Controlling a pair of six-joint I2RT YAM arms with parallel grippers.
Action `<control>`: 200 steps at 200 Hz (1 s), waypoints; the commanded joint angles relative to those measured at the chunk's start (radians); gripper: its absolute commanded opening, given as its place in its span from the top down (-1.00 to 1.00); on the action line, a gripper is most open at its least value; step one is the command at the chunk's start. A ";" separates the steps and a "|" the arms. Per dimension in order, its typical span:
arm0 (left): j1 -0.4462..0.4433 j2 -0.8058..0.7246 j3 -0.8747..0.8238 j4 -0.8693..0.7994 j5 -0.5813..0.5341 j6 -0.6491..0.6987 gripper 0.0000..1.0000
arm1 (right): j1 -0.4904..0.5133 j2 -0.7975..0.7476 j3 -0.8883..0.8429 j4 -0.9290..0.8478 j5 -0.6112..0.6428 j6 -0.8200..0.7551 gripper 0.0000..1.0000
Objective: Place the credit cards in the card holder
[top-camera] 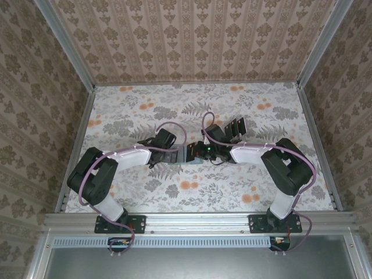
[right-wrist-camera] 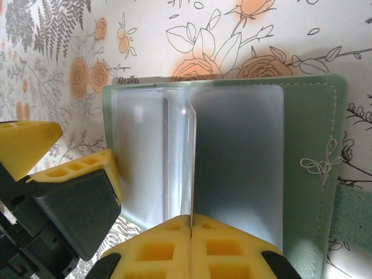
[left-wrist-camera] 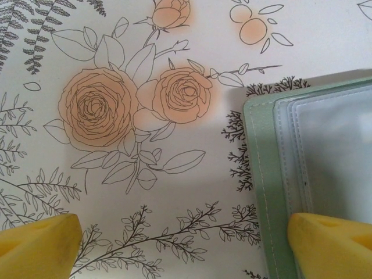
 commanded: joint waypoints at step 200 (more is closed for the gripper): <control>-0.004 0.014 -0.005 -0.036 -0.023 0.005 -1.00 | -0.064 0.064 -0.098 0.318 -0.152 0.091 1.00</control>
